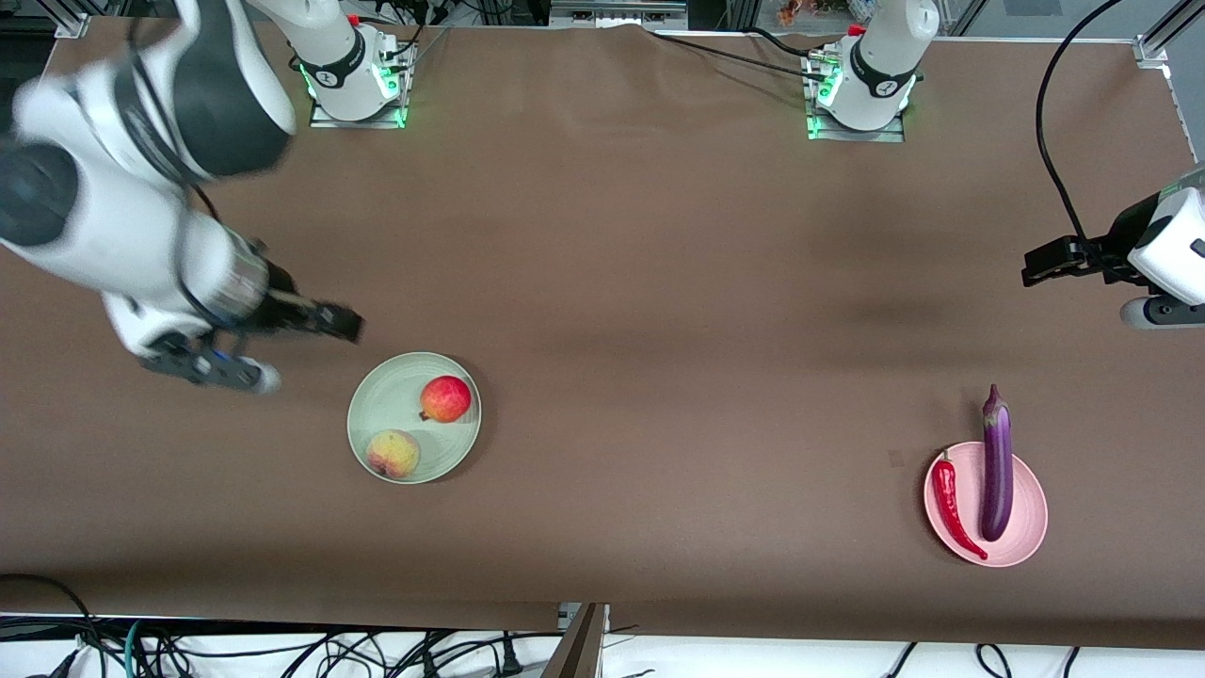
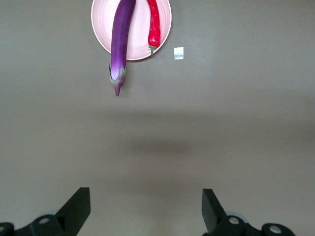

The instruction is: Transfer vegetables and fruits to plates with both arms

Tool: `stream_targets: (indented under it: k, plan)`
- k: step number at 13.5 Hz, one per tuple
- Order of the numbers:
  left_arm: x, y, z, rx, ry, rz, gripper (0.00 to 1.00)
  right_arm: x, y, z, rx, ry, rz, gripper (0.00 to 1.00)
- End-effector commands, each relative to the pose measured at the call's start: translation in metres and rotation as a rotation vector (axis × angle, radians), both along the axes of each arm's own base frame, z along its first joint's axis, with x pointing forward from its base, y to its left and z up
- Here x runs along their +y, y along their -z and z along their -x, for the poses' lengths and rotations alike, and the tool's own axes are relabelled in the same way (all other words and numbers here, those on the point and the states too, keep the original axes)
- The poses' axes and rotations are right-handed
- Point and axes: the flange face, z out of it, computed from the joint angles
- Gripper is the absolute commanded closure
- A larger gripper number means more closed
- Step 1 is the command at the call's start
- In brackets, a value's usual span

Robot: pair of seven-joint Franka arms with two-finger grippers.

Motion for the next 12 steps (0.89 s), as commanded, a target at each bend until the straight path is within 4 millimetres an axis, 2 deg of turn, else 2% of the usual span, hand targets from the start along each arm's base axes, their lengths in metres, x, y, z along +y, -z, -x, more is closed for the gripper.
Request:
stream_targets:
  k: [1, 4, 5, 7, 12]
  plan:
    - [0.001, -0.008, 0.001, -0.004, 0.001, -0.022, 0.0, -0.055, -0.009, 0.044, 0.004, -0.139, 0.014, 0.0]
    - [0.001, -0.009, 0.0, -0.007, 0.003, -0.02, 0.0, -0.085, -0.022, 0.043, -0.015, -0.201, 0.02, 0.0]
    - [0.001, -0.01, 0.0, -0.008, 0.001, -0.022, 0.0, -0.089, -0.032, 0.042, -0.029, -0.202, 0.03, 0.0]
    - [0.0, -0.01, 0.0, -0.008, 0.002, -0.022, 0.0, -0.09, -0.042, 0.042, -0.015, -0.207, 0.055, 0.0]
    - [-0.002, -0.01, 0.0, -0.009, 0.002, -0.019, 0.0, -0.087, -0.043, 0.039, -0.025, -0.219, 0.09, 0.0]
